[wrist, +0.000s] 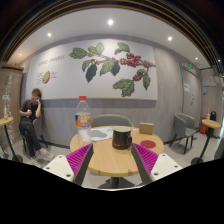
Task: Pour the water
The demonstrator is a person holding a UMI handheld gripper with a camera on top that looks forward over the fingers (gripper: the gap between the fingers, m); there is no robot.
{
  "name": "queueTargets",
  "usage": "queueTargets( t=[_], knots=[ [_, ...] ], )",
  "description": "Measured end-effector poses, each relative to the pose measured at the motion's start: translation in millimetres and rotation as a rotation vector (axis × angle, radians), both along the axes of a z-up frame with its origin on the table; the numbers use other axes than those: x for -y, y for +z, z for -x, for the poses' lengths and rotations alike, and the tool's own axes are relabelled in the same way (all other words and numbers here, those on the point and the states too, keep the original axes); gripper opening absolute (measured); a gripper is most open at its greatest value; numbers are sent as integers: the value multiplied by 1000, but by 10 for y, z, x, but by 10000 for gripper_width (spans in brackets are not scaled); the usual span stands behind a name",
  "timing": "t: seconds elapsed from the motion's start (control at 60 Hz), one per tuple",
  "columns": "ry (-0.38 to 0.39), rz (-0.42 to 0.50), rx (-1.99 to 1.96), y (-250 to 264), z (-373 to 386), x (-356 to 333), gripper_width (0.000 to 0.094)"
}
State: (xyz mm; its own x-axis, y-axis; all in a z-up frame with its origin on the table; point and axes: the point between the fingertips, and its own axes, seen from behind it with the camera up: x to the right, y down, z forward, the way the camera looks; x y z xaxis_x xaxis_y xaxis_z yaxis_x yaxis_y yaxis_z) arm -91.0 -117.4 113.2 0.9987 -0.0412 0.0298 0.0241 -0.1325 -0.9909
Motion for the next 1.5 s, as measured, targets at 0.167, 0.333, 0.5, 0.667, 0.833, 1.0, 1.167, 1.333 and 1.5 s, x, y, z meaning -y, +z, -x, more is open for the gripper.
queueTargets(
  t=[0.167, 0.333, 0.5, 0.667, 0.833, 1.0, 1.167, 1.333, 1.5],
  knots=[
    [74, -31, 6, 113, 497, -461, 816],
    [131, -41, -20, 194, 963, -1082, 821],
    [135, -70, 3, 238, 1199, -1693, 859],
    [62, -94, 17, 220, 1094, -2103, 460],
    [7, -143, -32, 243, 997, -2186, 330],
    [-3, -144, -511, 320, 861, -2266, 326],
    [81, -74, -1257, 388, 864, -2339, 328],
    [124, -74, -1701, 557, 891, -2315, 332],
    [60, -82, -1949, 634, 775, -2131, 358]
  ],
)
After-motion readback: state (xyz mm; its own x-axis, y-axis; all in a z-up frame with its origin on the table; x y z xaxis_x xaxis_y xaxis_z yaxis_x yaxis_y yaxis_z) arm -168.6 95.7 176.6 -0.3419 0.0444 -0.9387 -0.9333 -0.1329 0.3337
